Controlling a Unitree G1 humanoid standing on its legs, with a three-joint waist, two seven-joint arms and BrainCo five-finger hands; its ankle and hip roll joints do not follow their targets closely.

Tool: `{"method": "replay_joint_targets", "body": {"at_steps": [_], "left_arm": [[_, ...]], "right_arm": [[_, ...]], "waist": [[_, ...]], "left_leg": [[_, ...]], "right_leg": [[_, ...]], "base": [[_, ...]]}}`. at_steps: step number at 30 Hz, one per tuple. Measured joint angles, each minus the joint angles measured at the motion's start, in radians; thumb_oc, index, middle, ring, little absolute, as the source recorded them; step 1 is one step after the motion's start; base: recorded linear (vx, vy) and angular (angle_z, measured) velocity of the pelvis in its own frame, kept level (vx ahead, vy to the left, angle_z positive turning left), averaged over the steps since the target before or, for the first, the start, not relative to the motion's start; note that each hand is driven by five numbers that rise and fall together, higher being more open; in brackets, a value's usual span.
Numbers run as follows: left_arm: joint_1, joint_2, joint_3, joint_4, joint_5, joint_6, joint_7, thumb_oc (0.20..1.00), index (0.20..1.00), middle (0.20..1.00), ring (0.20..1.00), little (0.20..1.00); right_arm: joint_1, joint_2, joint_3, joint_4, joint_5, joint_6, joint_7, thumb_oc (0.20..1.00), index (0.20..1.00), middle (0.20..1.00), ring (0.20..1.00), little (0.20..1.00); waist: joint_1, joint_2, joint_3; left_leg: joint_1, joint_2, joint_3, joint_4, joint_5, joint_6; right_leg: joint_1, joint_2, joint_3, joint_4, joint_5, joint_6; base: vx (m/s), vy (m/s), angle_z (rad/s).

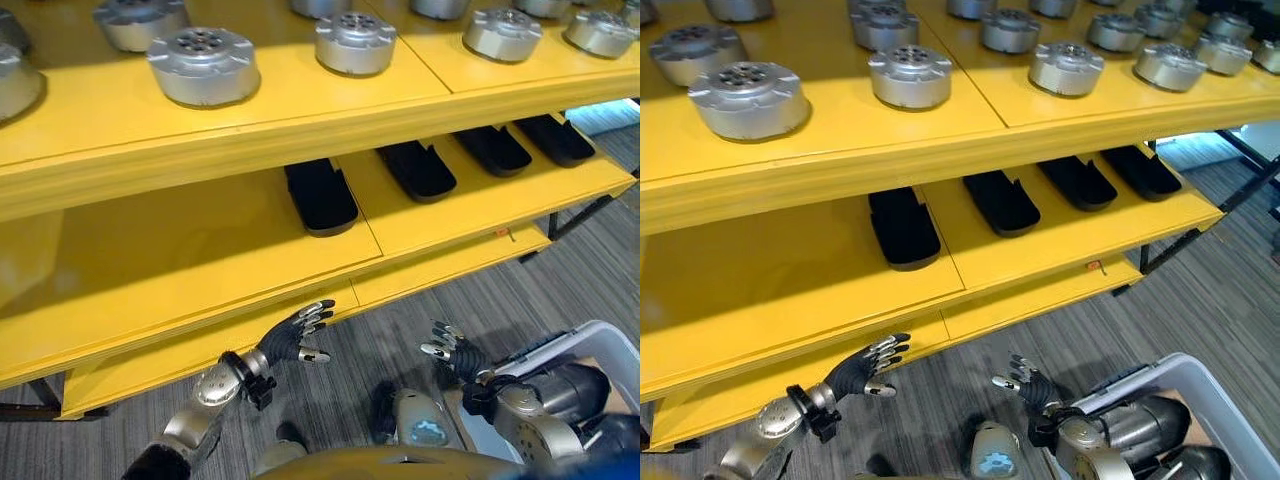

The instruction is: Move parts from the plastic box to the shelf.

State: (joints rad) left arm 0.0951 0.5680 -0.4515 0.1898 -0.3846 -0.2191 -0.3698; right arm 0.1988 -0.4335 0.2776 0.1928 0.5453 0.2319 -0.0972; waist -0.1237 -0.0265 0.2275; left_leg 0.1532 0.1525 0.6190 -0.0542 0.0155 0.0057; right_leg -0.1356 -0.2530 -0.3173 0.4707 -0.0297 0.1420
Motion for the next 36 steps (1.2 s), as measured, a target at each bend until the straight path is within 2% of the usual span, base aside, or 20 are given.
{"method": "replay_joint_targets", "body": {"at_steps": [1,2,3,4,5,6,7,8,9,13,17,21,22,24,25,26,30,31,32,36], "left_arm": [[0.009,0.002,0.0,-0.001,-0.012,0.001,-0.003,1.0,1.0,1.0,1.0,1.0],[0.015,-0.006,-0.007,-0.002,-0.022,0.006,-0.007,1.0,1.0,1.0,1.0,1.0],[0.015,-0.008,-0.019,-0.003,-0.031,0.011,-0.003,1.0,1.0,1.0,1.0,1.0],[0.008,-0.011,-0.017,-0.003,-0.035,0.012,0.0,1.0,1.0,1.0,1.0,1.0],[-0.002,-0.038,0.005,-0.001,-0.038,0.018,0.019,1.0,1.0,1.0,1.0,1.0],[0.005,-0.046,0.011,-0.007,-0.038,0.014,0.022,1.0,1.0,1.0,1.0,1.0],[0.011,-0.065,0.008,-0.011,-0.038,0.016,0.03,1.0,1.0,1.0,1.0,1.0],[0.011,-0.077,-0.004,-0.034,-0.038,0.016,0.036,1.0,1.0,1.0,1.0,1.0],[0.023,-0.089,-0.011,-0.083,-0.039,0.01,0.056,1.0,1.0,1.0,1.0,1.0],[0.099,-0.155,0.105,-0.098,-0.158,-0.011,0.139,1.0,1.0,1.0,1.0,1.0],[0.088,-0.165,0.085,-0.094,-0.137,-0.026,0.172,1.0,1.0,1.0,1.0,1.0],[0.043,-0.164,0.077,-0.095,-0.137,-0.03,0.221,1.0,1.0,1.0,1.0,1.0],[0.039,-0.165,0.077,-0.094,-0.137,-0.033,0.229,1.0,1.0,1.0,1.0,1.0],[0.041,-0.167,0.077,-0.088,-0.137,-0.037,0.273,1.0,1.0,1.0,1.0,1.0],[0.053,-0.166,0.081,-0.088,-0.138,-0.042,0.294,1.0,1.0,1.0,1.0,1.0],[0.06,-0.161,0.082,-0.087,-0.138,-0.043,0.306,1.0,1.0,1.0,1.0,1.0],[0.047,-0.161,0.093,-0.09,-0.138,-0.049,0.301,1.0,1.0,1.0,1.0,1.0],[0.052,-0.16,0.105,-0.088,-0.137,-0.051,0.3,1.0,1.0,1.0,1.0,1.0],[0.058,-0.157,0.11,-0.093,-0.136,-0.052,0.299,1.0,1.0,1.0,1.0,1.0],[0.103,-0.141,0.098,-0.094,-0.105,-0.052,0.286,1.0,1.0,1.0,1.0,1.0]], "right_arm": [[0.0,0.0,0.0,-0.002,0.0,-0.001,-0.014,1.0,1.0,1.0,1.0,1.0],[-0.009,-0.006,0.002,-0.006,-0.011,-0.003,-0.029,1.0,1.0,1.0,1.0,1.0],[-0.078,-0.01,0.009,-0.004,-0.032,-0.007,-0.044,1.0,1.0,1.0,1.0,1.0],[-0.1,-0.003,0.013,-0.004,-0.038,-0.012,-0.046,1.0,1.0,1.0,1.0,1.0],[-0.125,-0.005,0.022,0.0,-0.054,-0.015,-0.068,1.0,1.0,1.0,1.0,1.0],[-0.112,-0.006,0.039,-0.009,-0.07,-0.015,-0.086,1.0,1.0,1.0,1.0,1.0],[-0.086,-0.029,0.045,-0.029,-0.082,-0.015,-0.106,1.0,1.0,1.0,1.0,1.0],[-0.072,-0.064,0.035,-0.05,-0.092,-0.009,-0.113,1.0,1.0,1.0,1.0,1.0],[-0.039,-0.12,-0.013,-0.082,-0.099,-0.005,-0.119,1.0,1.0,1.0,1.0,1.0],[0.065,-0.115,-0.041,-0.121,-0.109,-0.009,-0.178,1.0,1.0,1.0,1.0,1.0],[0.011,-0.116,-0.045,-0.093,-0.11,-0.036,-0.217,1.0,1.0,1.0,1.0,1.0],[-0.003,-0.116,-0.071,-0.076,-0.12,-0.044,-0.221,1.0,1.0,1.0,1.0,1.0],[-0.002,-0.116,-0.071,-0.075,-0.124,-0.044,-0.22,1.0,1.0,1.0,1.0,1.0],[-0.013,-0.112,-0.064,-0.031,-0.152,-0.045,-0.207,1.0,1.0,1.0,1.0,1.0],[-0.023,-0.104,-0.062,-0.015,-0.159,-0.048,-0.193,1.0,1.0,1.0,1.0,1.0],[-0.028,-0.094,-0.065,-0.014,-0.158,-0.059,-0.184,1.0,1.0,1.0,1.0,1.0],[0.059,-0.081,-0.081,-0.058,-0.154,-0.065,-0.18,1.0,1.0,1.0,1.0,1.0],[0.092,-0.074,-0.08,-0.091,-0.154,-0.065,-0.179,1.0,1.0,1.0,1.0,1.0],[0.095,-0.059,-0.078,-0.091,-0.154,-0.064,-0.178,1.0,1.0,1.0,1.0,1.0],[0.113,-0.016,-0.06,-0.1,-0.154,-0.064,-0.171,1.0,1.0,1.0,1.0,1.0]], "waist": [[0.005,0.007,0.001],[0.009,0.018,-0.002],[0.01,0.046,0.003],[0.008,0.035,0.003],[0.01,0.03,0.013],[0.034,0.016,0.003],[0.024,-0.021,-0.006],[0.017,-0.033,-0.009],[-0.005,-0.012,-0.005],[-0.049,-0.025,-0.003],[-0.071,-0.026,0.002],[-0.081,-0.022,0.007],[-0.082,-0.022,0.008],[-0.048,-0.027,0.011],[-0.021,-0.034,0.009],[-0.001,-0.039,0.013],[-0.03,-0.019,0.012],[-0.039,0.009,0.001],[-0.035,0.024,-0.004],[-0.031,0.022,-0.007]], "left_leg": [[0.008,0.012,0.006,0.009,-0.001,-0.007],[0.002,0.018,0.004,0.027,-0.009,-0.032],[-0.002,0.049,0.039,0.035,-0.008,-0.058],[-0.001,0.055,0.067,0.058,-0.016,-0.082],[-0.005,0.122,0.109,0.167,-0.039,-0.117],[-0.031,0.227,0.102,0.321,-0.046,-0.107],[-0.091,0.263,0.029,0.416,-0.062,-0.126],[-0.104,0.221,0.018,0.352,-0.07,-0.138],[-0.118,0.142,0.049,0.203,0.013,-0.111],[-0.071,0.177,0.114,0.164,0.083,-0.091],[-0.048,0.215,0.114,0.218,0.142,-0.137],[-0.01,0.201,0.068,0.184,0.149,-0.169],[-0.008,0.191,0.034,0.178,0.148,-0.17],[0.004,0.123,-0.202,0.169,0.1,-0.157],[0.004,0.069,-0.332,0.182,0.052,-0.122],[0.003,0.036,-0.376,0.183,0.014,-0.107],[-0.076,-0.037,-0.352,0.165,-0.02,-0.084],[-0.1,-0.086,-0.335,0.149,-0.08,-0.024],[-0.09,-0.125,-0.392,0.097,-0.103,0.0],[-0.031,-0.164,-0.317,-0.003,-0.06,0.022]], "right_leg": [[0.003,-0.014,-0.001,0.033,-0.003,-0.009],[0.017,0.028,-0.021,-0.028,-0.013,-0.019],[0.033,0.073,-0.034,-0.141,-0.026,-0.043],[0.067,0.077,-0.075,-0.208,-0.054,-0.088],[0.105,0.114,-0.162,-0.296,-0.089,-0.147],[0.155,0.169,-0.185,-0.383,-0.06,-0.179],[0.191,0.209,-0.149,-0.455,-0.017,-0.218],[0.187,0.217,-0.122,-0.473,-0.007,-0.232],[0.18,0.244,-0.104,-0.487,0.006,-0.224],[0.185,0.288,-0.106,-0.492,-0.006,-0.217],[0.191,0.309,-0.053,-0.499,-0.008,-0.217],[0.191,0.316,0.025,-0.5,-0.006,-0.223],[0.188,0.317,0.047,-0.505,-0.002,-0.23],[0.167,0.314,0.161,-0.503,0.043,-0.278],[0.148,0.309,0.229,-0.492,0.057,-0.28],[0.141,0.3,0.275,-0.499,0.058,-0.268],[0.127,0.277,0.273,-0.496,0.065,-0.243],[0.092,0.279,0.277,-0.46,0.058,-0.221],[0.062,0.284,0.299,-0.432,0.055,-0.208],[0.037,0.244,0.304,-0.397,0.052,-0.127]], "base": [[-0.06,-0.333,-0.46],[-0.06,-0.414,-1.19],[-0.04,-0.506,-1.37],[-0.02,-0.408,-1.64],[-0.01,-0.475,-1.58],[0.01,-0.518,-1.48],[0.02,-0.599,-1.17],[0.01,-0.563,-0.87],[0.0,-0.572,-0.59],[-0.03,-0.499,-0.5],[-0.03,-0.445,-0.57],[0.03,-0.096,-0.51],[0.05,-0.042,-0.93],[0.06,-0.038,-1.35],[0.06,-0.014,-1.48],[0.05,-0.038,-1.5],[0.03,-0.012,-0.38],[0.03,0.005,-0.44],[0.03,0.022,-0.7],[0.04,0.093,-0.58]]}}
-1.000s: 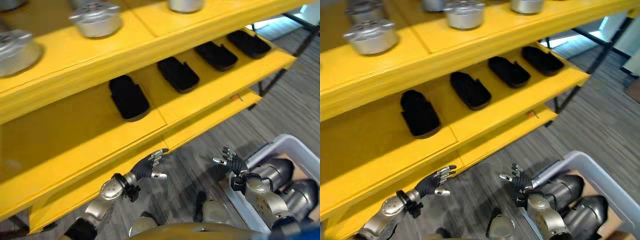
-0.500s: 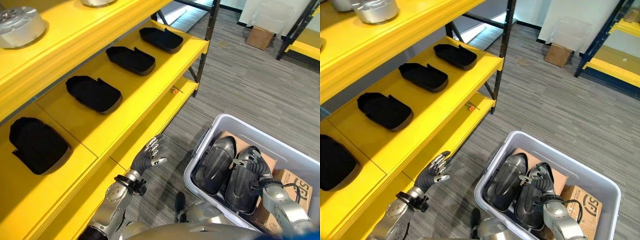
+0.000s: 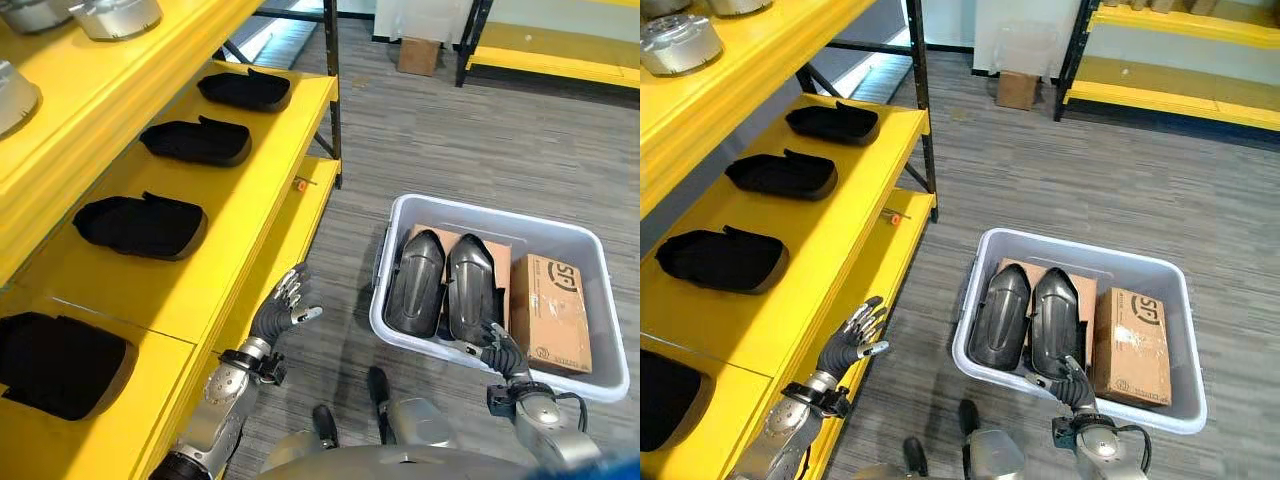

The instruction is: Move parts from the plastic box to the shelf.

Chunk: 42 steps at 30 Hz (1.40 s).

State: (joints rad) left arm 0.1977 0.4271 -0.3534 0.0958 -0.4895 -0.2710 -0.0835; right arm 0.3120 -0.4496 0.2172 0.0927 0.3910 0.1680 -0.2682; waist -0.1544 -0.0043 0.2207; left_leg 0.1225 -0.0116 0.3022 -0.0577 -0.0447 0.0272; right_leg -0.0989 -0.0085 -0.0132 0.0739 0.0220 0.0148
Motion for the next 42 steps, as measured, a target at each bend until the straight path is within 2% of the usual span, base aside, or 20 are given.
{"method": "replay_joint_targets", "body": {"at_steps": [10,14,15,16,17,18,19,20,23,25,26,27,28,29,30,31,33,35,39,42], "left_arm": [[-0.034,0.032,-0.032,-0.007,0.031,-0.007,-0.004,1.0,1.0,1.0,1.0,1.0],[-0.032,0.026,-0.048,-0.007,0.032,-0.008,0.001,1.0,1.0,1.0,1.0,1.0],[-0.031,0.027,-0.048,-0.008,0.032,-0.01,0.008,1.0,1.0,1.0,1.0,1.0],[-0.027,0.027,-0.048,-0.008,0.033,-0.01,0.021,1.0,1.0,1.0,1.0,1.0],[-0.023,0.029,-0.043,-0.007,0.033,-0.012,0.034,1.0,1.0,1.0,1.0,1.0],[-0.03,0.034,-0.042,0.005,0.036,-0.012,0.05,1.0,1.0,1.0,1.0,1.0],[-0.054,0.035,-0.049,0.031,0.048,-0.01,0.051,1.0,1.0,1.0,1.0,1.0],[-0.066,0.031,-0.049,0.05,0.052,-0.009,0.049,1.0,1.0,1.0,1.0,1.0],[-0.124,0.059,-0.049,0.107,0.051,-0.005,0.041,1.0,1.0,1.0,1.0,1.0],[-0.116,0.085,-0.036,0.121,0.051,0.0,0.039,1.0,1.0,1.0,1.0,1.0],[-0.101,0.102,-0.03,0.123,0.051,0.0,0.041,1.0,1.0,1.0,1.0,1.0],[-0.078,0.102,-0.024,0.12,0.051,0.0,0.048,1.0,1.0,1.0,1.0,1.0],[-0.063,0.093,-0.022,0.115,0.051,0.0,0.048,1.0,1.0,1.0,1.0,1.0],[-0.047,0.062,-0.02,0.111,0.051,0.002,0.048,1.0,1.0,1.0,1.0,1.0],[-0.033,0.037,-0.017,0.104,0.051,0.002,0.049,1.0,1.0,1.0,1.0,1.0],[-0.015,0.005,-0.004,0.093,0.051,0.002,0.05,1.0,1.0,1.0,1.0,1.0],[-0.004,-0.032,0.024,0.084,0.046,0.001,0.061,1.0,1.0,1.0,1.0,1.0],[-0.002,-0.081,0.056,0.074,0.029,-0.002,0.077,1.0,1.0,1.0,1.0,1.0],[-0.017,-0.08,0.056,0.069,0.03,-0.009,0.082,1.0,1.0,1.0,1.0,1.0],[-0.048,-0.048,0.057,0.104,0.027,-0.021,0.09,1.0,1.0,1.0,1.0,1.0]], "right_arm": [[-0.043,-0.002,0.012,-0.002,-0.028,0.013,-0.001,1.0,1.0,1.0,1.0,1.0],[-0.086,-0.004,0.044,-0.001,-0.068,0.011,0.001,1.0,1.0,1.0,1.0,1.0],[-0.113,-0.007,0.067,0.002,-0.08,0.012,0.005,1.0,1.0,1.0,1.0,1.0],[-0.162,-0.009,0.096,0.013,-0.085,0.011,0.018,1.0,1.0,1.0,1.0,1.0],[-0.227,0.005,0.124,0.036,-0.095,0.011,0.033,1.0,1.0,1.0,1.0,1.0],[-0.297,0.023,0.154,0.068,-0.101,0.005,0.04,1.0,1.0,1.0,1.0,1.0],[-0.339,0.023,0.177,0.095,-0.101,-0.004,0.047,1.0,1.0,1.0,1.0,1.0],[-0.356,0.024,0.178,0.111,-0.1,-0.011,0.047,1.0,1.0,1.0,1.0,1.0],[-0.335,0.05,0.152,0.141,-0.099,-0.036,0.023,1.0,1.0,1.0,1.0,1.0],[-0.302,0.064,0.146,0.132,-0.099,-0.037,0.017,1.0,1.0,1.0,1.0,1.0],[-0.291,0.076,0.146,0.142,-0.1,-0.036,0.02,1.0,1.0,1.0,1.0,1.0],[-0.291,0.08,0.146,0.164,-0.101,-0.03,0.026,1.0,1.0,1.0,1.0,1.0],[-0.291,0.072,0.142,0.17,-0.102,-0.024,0.034,1.0,1.0,1.0,1.0,1.0],[-0.282,0.045,0.139,0.167,-0.102,-0.014,0.05,1.0,1.0,1.0,1.0,1.0],[-0.267,0.015,0.139,0.159,-0.102,-0.008,0.068,1.0,1.0,1.0,1.0,1.0],[-0.247,-0.023,0.139,0.154,-0.102,0.005,0.089,1.0,1.0,1.0,1.0,1.0],[-0.227,-0.09,0.146,0.124,-0.103,0.022,0.106,1.0,1.0,1.0,1.0,1.0],[-0.212,-0.127,0.13,0.096,-0.103,0.032,0.106,1.0,1.0,1.0,1.0,1.0],[-0.247,-0.11,0.11,0.093,-0.103,0.032,0.102,1.0,1.0,1.0,1.0,1.0],[-0.285,-0.061,0.105,0.142,-0.102,0.031,0.092,1.0,1.0,1.0,1.0,1.0]], "waist": [[0.003,0.001,-0.025],[0.01,-0.023,-0.035],[0.016,-0.035,-0.037],[0.046,-0.042,-0.04],[0.09,-0.045,-0.039],[0.124,-0.055,-0.03],[0.145,-0.061,-0.02],[0.148,-0.065,-0.022],[0.133,-0.12,-0.027],[0.141,-0.131,-0.028],[0.14,-0.136,-0.028],[0.141,-0.113,-0.023],[0.136,-0.094,-0.011],[0.114,-0.039,0.01],[0.105,-0.01,0.015],[0.099,0.022,0.017],[0.096,0.048,0.011],[0.099,0.049,0.011],[0.111,0.036,0.0],[0.121,0.0,0.001]], "left_leg": [[0.035,-0.011,0.014,-0.03,0.003,0.014],[0.035,-0.009,0.029,-0.03,0.004,0.014],[0.036,-0.003,0.062,-0.028,0.006,0.014],[0.036,0.018,0.118,-0.026,0.005,0.014],[0.037,0.048,0.188,-0.02,0.004,0.015],[0.037,0.079,0.246,0.005,0.004,0.015],[0.035,0.095,0.255,0.038,0.001,0.02],[0.039,0.112,0.226,0.048,-0.007,0.028],[0.041,0.123,0.12,0.046,0.001,-0.028],[0.046,0.139,0.1,0.04,0.015,-0.067],[0.053,0.15,0.099,0.036,0.026,-0.102],[0.064,0.18,0.107,0.021,0.042,-0.131],[0.071,0.207,0.115,0.008,0.06,-0.155],[0.071,0.246,0.104,-0.009,0.088,-0.167],[0.069,0.271,0.102,-0.017,0.106,-0.183],[0.07,0.305,0.1,-0.013,0.115,-0.181],[0.069,0.347,0.09,0.007,0.131,-0.16],[0.067,0.369,0.074,0.03,0.138,-0.15],[0.03,0.38,0.063,0.051,0.158,-0.099],[0.007,0.372,0.043,0.091,0.197,-0.087]], "right_leg": [[0.057,0.009,0.031,-0.114,0.066,-0.001],[0.069,0.012,0.031,-0.152,0.089,0.011],[0.066,0.012,0.008,-0.162,0.088,0.027],[0.057,-0.004,-0.083,-0.165,0.058,0.036],[0.028,-0.023,-0.237,-0.107,0.024,0.04],[-0.004,-0.075,-0.368,0.006,0.005,0.054],[-0.013,-0.144,-0.402,0.096,-0.014,0.079],[-0.002,-0.18,-0.364,0.122,-0.017,0.106],[0.104,-0.268,-0.149,0.035,0.026,0.179],[0.139,-0.305,-0.139,-0.031,0.115,0.178],[0.148,-0.314,-0.142,-0.029,0.099,0.208],[0.147,-0.283,-0.146,-0.029,0.048,0.208],[0.151,-0.252,-0.154,-0.039,0.007,0.18],[0.175,-0.202,-0.17,-0.075,0.014,0.157],[0.184,-0.168,-0.184,-0.105,0.021,0.144],[0.199,-0.131,-0.192,-0.131,0.028,0.13],[0.21,-0.093,-0.214,-0.141,0.018,0.099],[0.207,-0.077,-0.221,-0.106,-0.017,0.072],[0.126,-0.084,-0.25,0.021,-0.077,0.052],[0.058,-0.11,-0.241,0.162,-0.151,0.043]], "base": [[0.0,0.137,-0.14],[-0.09,0.017,-0.09],[-0.17,-0.122,-0.63],[-0.17,-0.204,-1.3],[-0.14,-0.25,-1.77],[-0.06,-0.233,-1.57],[0.01,-0.24,-0.86],[0.04,-0.293,-0.11],[0.04,-0.27,0.63],[0.03,-0.375,0.25],[0.03,-0.445,-0.13],[0.03,-0.421,-0.22],[0.03,-0.474,-0.19],[0.03,-0.455,-0.04],[0.03,-0.403,0.02],[0.04,-0.444,-0.06],[0.05,-0.397,0.01],[0.05,-0.319,0.07],[0.03,-0.368,-0.06],[0.06,-0.231,0.0]]}}
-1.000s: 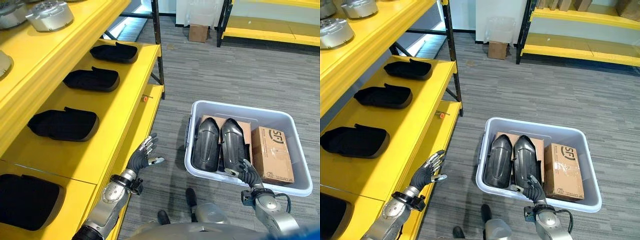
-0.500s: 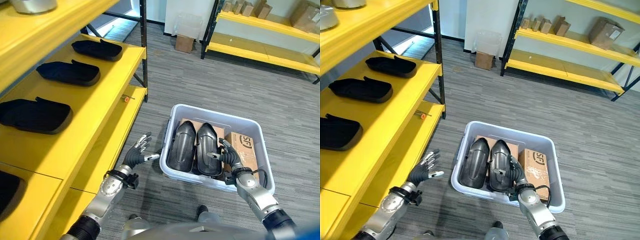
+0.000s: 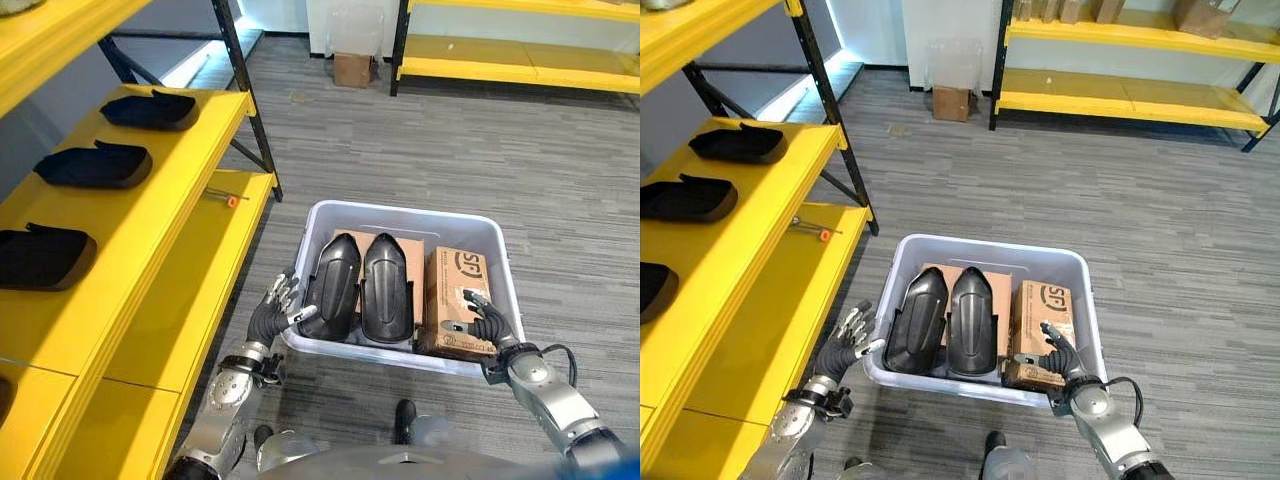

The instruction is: Move parts from the plastic box to the shelf.

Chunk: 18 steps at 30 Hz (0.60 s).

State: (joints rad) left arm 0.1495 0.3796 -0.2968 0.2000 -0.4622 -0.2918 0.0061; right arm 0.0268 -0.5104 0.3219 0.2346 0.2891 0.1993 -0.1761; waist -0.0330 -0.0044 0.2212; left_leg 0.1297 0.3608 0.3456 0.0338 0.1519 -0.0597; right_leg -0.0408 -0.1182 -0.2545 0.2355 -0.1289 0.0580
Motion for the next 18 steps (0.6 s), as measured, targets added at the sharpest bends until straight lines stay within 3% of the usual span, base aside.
{"method": "replay_joint_targets", "body": {"at_steps": [1,2,4,5,6,7,10,11,15,18], "left_arm": [[-0.015,0.007,-0.001,0.03,-0.001,-0.001,-0.002,1.0,1.0,1.0,1.0,1.0],[-0.028,0.008,-0.005,0.046,-0.004,-0.001,-0.002,1.0,1.0,1.0,1.0,1.0],[-0.05,0.007,-0.021,0.049,-0.012,-0.002,-0.007,1.0,1.0,1.0,1.0,1.0],[-0.045,-0.005,-0.022,0.032,-0.018,-0.002,-0.008,1.0,1.0,1.0,1.0,1.0],[-0.038,-0.005,-0.024,0.006,-0.018,-0.002,-0.009,1.0,1.0,1.0,1.0,1.0],[-0.049,-0.005,-0.024,-0.013,-0.017,0.003,-0.008,1.0,1.0,1.0,1.0,1.0],[-0.05,-0.007,-0.028,-0.004,-0.016,0.017,-0.009,1.0,1.0,1.0,1.0,1.0],[-0.057,-0.01,-0.035,0.006,-0.016,0.022,-0.009,1.0,1.0,1.0,1.0,1.0],[-0.06,0.037,-0.035,0.019,-0.018,0.023,-0.032,1.0,1.0,1.0,1.0,1.0],[-0.038,0.043,-0.035,0.013,-0.019,0.023,-0.044,1.0,1.0,1.0,1.0,1.0]], "right_arm": [[-0.002,0.021,0.0,0.001,0.0,0.0,-0.011,1.0,1.0,1.0,1.0,1.0],[0.003,0.037,0.0,0.002,0.001,-0.001,-0.02,1.0,1.0,1.0,1.0,1.0],[0.01,0.04,0.0,0.001,0.001,-0.001,-0.025,1.0,1.0,1.0,1.0,1.0],[0.005,0.039,0.001,0.014,0.001,-0.013,-0.028,1.0,1.0,1.0,1.0,1.0],[0.002,0.038,0.001,0.03,0.001,-0.014,-0.037,1.0,1.0,1.0,1.0,1.0],[0.004,0.048,0.005,0.03,0.001,-0.014,-0.052,1.0,1.0,1.0,1.0,1.0],[0.006,0.071,0.014,0.031,0.002,-0.017,-0.052,1.0,1.0,1.0,1.0,1.0],[0.016,0.078,0.016,0.044,0.002,-0.02,-0.061,1.0,1.0,1.0,1.0,1.0],[0.017,0.161,0.045,0.057,0.004,-0.022,-0.084,1.0,1.0,1.0,1.0,1.0],[0.003,0.197,0.046,0.055,0.001,-0.034,-0.098,1.0,1.0,1.0,1.0,1.0]], "waist": [[0.0,-0.009,-0.003],[-0.005,-0.017,-0.005],[-0.006,-0.021,-0.004],[-0.006,-0.02,-0.003],[-0.007,0.0,-0.003],[-0.005,0.01,0.007],[-0.009,0.017,0.008],[-0.029,0.038,-0.006],[-0.026,-0.026,-0.015],[-0.01,-0.017,-0.014]], "left_leg": [[-0.015,0.002,0.009,0.024,0.043,-0.02],[-0.037,0.006,0.016,0.054,0.102,-0.075],[-0.067,0.012,0.031,0.093,0.169,-0.106],[-0.101,-0.014,-0.011,0.121,0.083,-0.12],[-0.084,-0.089,-0.023,0.013,0.019,-0.108],[-0.094,-0.147,-0.034,-0.057,0.013,-0.1],[-0.075,-0.17,-0.039,-0.088,-0.006,-0.041],[-0.055,-0.18,-0.023,-0.094,-0.05,-0.018],[-0.021,-0.268,-0.005,-0.127,-0.068,0.02],[-0.003,-0.294,0.0,-0.127,-0.085,0.036]], "right_leg": [[0.007,-0.004,-0.004,0.0,-0.008,-0.005],[0.025,-0.006,-0.014,-0.017,-0.008,-0.007],[0.052,-0.012,-0.031,-0.049,0.01,-0.033],[0.086,-0.011,-0.004,-0.101,0.035,-0.043],[0.111,0.001,0.018,-0.166,0.072,-0.046],[0.134,0.017,0.037,-0.226,0.087,-0.044],[0.136,0.025,0.09,-0.221,0.086,-0.028],[0.142,0.02,0.098,-0.215,0.08,-0.001],[0.166,-0.057,0.097,-0.243,0.104,0.051],[0.193,-0.08,0.078,-0.263,0.113,0.064]], "base": [[0.03,-0.171,0.15],[-0.01,-0.106,0.29],[0.08,0.002,0.23],[0.17,0.114,-0.2],[0.21,0.232,-0.51],[0.17,0.225,-0.71],[0.13,0.18,-0.73],[0.19,0.185,-0.49],[0.16,0.133,-0.08],[0.09,0.075,0.01]]}}
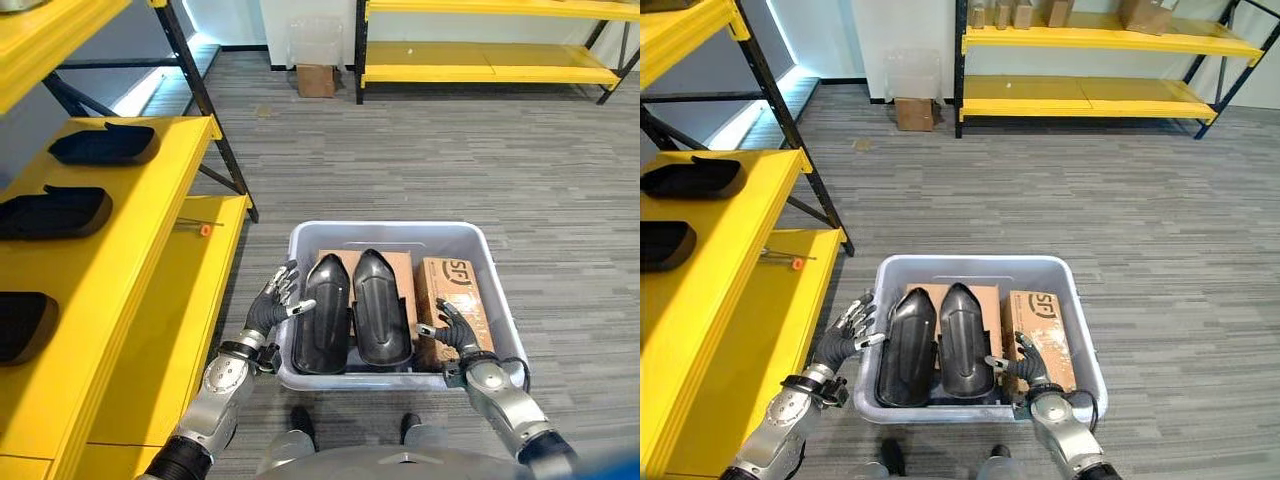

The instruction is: Move parts from the plastic box to the shelf.

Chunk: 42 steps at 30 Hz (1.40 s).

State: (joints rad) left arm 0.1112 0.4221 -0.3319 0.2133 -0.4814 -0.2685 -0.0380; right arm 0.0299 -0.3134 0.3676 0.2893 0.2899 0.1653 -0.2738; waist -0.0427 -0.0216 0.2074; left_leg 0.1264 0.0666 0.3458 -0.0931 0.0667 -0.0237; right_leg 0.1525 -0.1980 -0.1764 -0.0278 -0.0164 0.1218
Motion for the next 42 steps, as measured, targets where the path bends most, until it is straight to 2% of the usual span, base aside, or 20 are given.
{"method": "replay_joint_targets", "body": {"at_steps": [5,11,14,15,19,25,29,33,35,42], "left_arm": [[0.019,0.001,-0.001,-0.005,0.0,0.003,-0.006,1.0,1.0,1.0,1.0,1.0],[0.045,0.002,-0.002,-0.047,-0.001,0.029,-0.031,1.0,1.0,1.0,1.0,1.0],[0.021,0.02,-0.024,-0.07,-0.003,0.037,-0.037,1.0,1.0,1.0,1.0,1.0],[0.003,0.021,-0.025,-0.07,-0.005,0.041,-0.043,1.0,1.0,1.0,1.0,1.0],[-0.081,0.023,-0.033,-0.07,-0.023,0.049,-0.029,1.0,1.0,1.0,1.0,1.0],[-0.167,0.024,-0.053,-0.071,-0.049,0.069,-0.015,1.0,1.0,1.0,1.0,1.0],[-0.216,0.024,-0.06,-0.072,-0.059,0.089,0.011,1.0,1.0,1.0,1.0,1.0],[-0.246,0.024,-0.062,-0.072,-0.059,0.105,0.026,1.0,1.0,1.0,1.0,1.0],[-0.256,0.026,-0.066,-0.072,-0.065,0.106,0.051,1.0,1.0,1.0,1.0,1.0],[-0.251,0.041,-0.069,-0.072,-0.096,0.105,0.072,1.0,1.0,1.0,1.0,1.0]], "right_arm": [[-0.037,-0.005,0.005,0.008,0.0,-0.001,-0.016,1.0,1.0,1.0,1.0,1.0],[-0.076,-0.004,0.002,0.063,0.001,-0.007,-0.044,1.0,1.0,1.0,1.0,1.0],[-0.139,-0.006,-0.004,0.122,0.024,0.0,-0.138,1.0,1.0,1.0,1.0,1.0],[-0.176,-0.011,-0.009,0.16,0.045,0.005,-0.158,1.0,1.0,1.0,1.0,1.0],[-0.307,-0.011,-0.055,0.295,0.118,0.014,-0.263,1.0,1.0,1.0,1.0,1.0],[-0.39,-0.02,-0.067,0.298,0.117,0.013,-0.271,1.0,1.0,1.0,1.0,1.0],[-0.468,-0.027,-0.068,0.299,0.117,0.013,-0.29,1.0,1.0,1.0,1.0,1.0],[-0.531,-0.032,-0.075,0.334,0.117,0.013,-0.304,1.0,1.0,1.0,1.0,1.0],[-0.57,-0.039,-0.073,0.354,0.114,0.011,-0.323,1.0,1.0,1.0,1.0,1.0],[-0.593,-0.053,-0.085,0.384,0.072,0.027,-0.389,1.0,1.0,1.0,1.0,1.0]], "waist": [[0.008,0.003,0.002],[0.054,0.0,0.007],[0.074,0.012,0.019],[0.076,0.018,0.034],[0.094,0.062,0.141],[0.103,0.097,0.218],[0.108,0.108,0.281],[0.111,0.118,0.309],[0.114,0.125,0.328],[0.118,0.135,0.333]], "left_leg": [[-0.001,0.004,-0.019,0.0,-0.001,0.001],[-0.016,0.019,-0.036,0.0,0.009,-0.016],[-0.098,0.033,-0.052,0.015,0.022,-0.024],[-0.12,0.034,-0.055,0.018,0.037,-0.012],[-0.17,0.039,-0.071,0.043,0.05,-0.005],[-0.221,0.04,-0.081,0.065,0.056,-0.003],[-0.236,0.041,-0.084,0.079,0.058,-0.001],[-0.274,0.043,-0.085,0.096,0.061,0.002],[-0.315,0.039,-0.089,0.112,0.062,0.004],[-0.344,0.036,-0.092,0.114,0.071,0.01]], "right_leg": [[0.018,0.006,-0.026,-0.008,0.002,0.003],[0.02,0.024,-0.039,-0.03,-0.002,0.002],[-0.061,0.027,-0.047,-0.002,-0.002,-0.005],[-0.082,0.03,-0.05,0.004,0.003,-0.009],[-0.123,0.035,-0.055,0.021,0.02,-0.015],[-0.166,0.034,-0.059,0.053,0.02,-0.018],[-0.19,0.034,-0.061,0.082,0.014,-0.025],[-0.234,0.029,-0.062,0.117,0.008,-0.029],[-0.293,0.017,-0.059,0.176,-0.014,-0.029],[-0.36,-0.001,-0.055,0.263,-0.049,-0.031]], "base": [[0.07,0.013,0.11],[0.01,-0.018,0.06],[-0.11,0.03,0.11],[-0.09,0.023,0.09],[-0.07,0.036,0.07],[-0.04,0.035,0.04],[-0.04,0.015,0.01],[-0.05,0.03,0.01],[-0.06,0.064,0.06],[-0.01,0.011,0.01]]}}
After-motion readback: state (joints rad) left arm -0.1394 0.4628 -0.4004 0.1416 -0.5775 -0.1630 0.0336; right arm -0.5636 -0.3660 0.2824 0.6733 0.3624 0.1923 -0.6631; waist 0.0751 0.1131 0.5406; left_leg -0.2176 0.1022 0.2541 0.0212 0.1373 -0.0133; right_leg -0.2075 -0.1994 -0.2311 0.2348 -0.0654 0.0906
